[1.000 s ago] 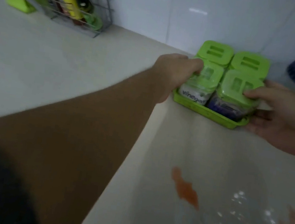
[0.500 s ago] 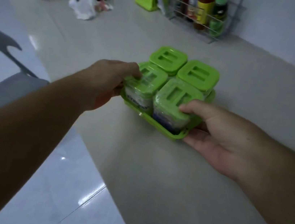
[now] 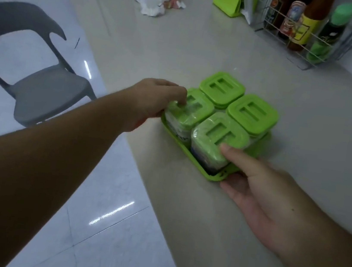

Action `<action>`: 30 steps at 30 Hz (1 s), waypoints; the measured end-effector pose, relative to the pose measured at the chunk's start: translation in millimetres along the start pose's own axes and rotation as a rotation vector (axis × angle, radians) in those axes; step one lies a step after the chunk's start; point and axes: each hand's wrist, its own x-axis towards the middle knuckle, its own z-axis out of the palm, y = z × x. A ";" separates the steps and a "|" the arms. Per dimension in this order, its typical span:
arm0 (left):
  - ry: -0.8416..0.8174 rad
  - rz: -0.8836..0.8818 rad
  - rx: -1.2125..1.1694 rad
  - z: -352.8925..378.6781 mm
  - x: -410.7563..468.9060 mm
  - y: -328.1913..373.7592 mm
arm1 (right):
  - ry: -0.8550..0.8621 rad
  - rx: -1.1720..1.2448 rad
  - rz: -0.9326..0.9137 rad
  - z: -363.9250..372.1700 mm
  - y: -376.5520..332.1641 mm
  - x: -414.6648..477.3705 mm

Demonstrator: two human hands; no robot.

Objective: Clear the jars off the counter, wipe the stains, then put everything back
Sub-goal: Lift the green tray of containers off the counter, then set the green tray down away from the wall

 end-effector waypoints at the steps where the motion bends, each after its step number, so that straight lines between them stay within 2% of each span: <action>1: 0.057 0.033 0.084 2.4 -1.5 5.7 | 0.010 -0.030 0.001 -4.8 -2.0 -5.3; 4: 0.191 0.259 0.209 23.2 -10.9 34.8 | 0.180 -0.066 -0.023 -37.6 -16.9 -23.9; 6: 0.156 0.359 0.229 51.9 -19.0 60.6 | 0.289 -0.045 -0.064 -73.8 -33.0 -40.3; 12: -0.195 0.303 0.125 210.6 -53.7 114.3 | 0.635 0.221 -0.207 -235.5 -62.0 -106.5; 15: -0.357 0.273 0.129 304.1 -74.8 115.8 | 0.818 0.323 -0.232 -315.7 -64.0 -141.4; 19: -0.569 0.249 0.192 414.9 -104.5 117.5 | 0.966 0.372 -0.272 -403.7 -69.4 -177.5; 21: -0.629 0.321 0.258 462.4 -120.6 121.5 | 1.061 0.259 -0.317 -440.2 -73.9 -187.6; 24: -0.663 0.538 0.426 524.7 -142.0 129.0 | 1.122 -0.199 -0.384 -476.1 -86.4 -194.8; 27: -0.694 0.734 0.553 571.9 -158.4 139.3 | 1.027 -0.712 -0.407 -493.9 -108.5 -189.6; 30: -0.695 0.816 0.689 605.3 -166.7 147.7 | 0.942 -1.093 -0.370 -506.0 -133.4 -173.7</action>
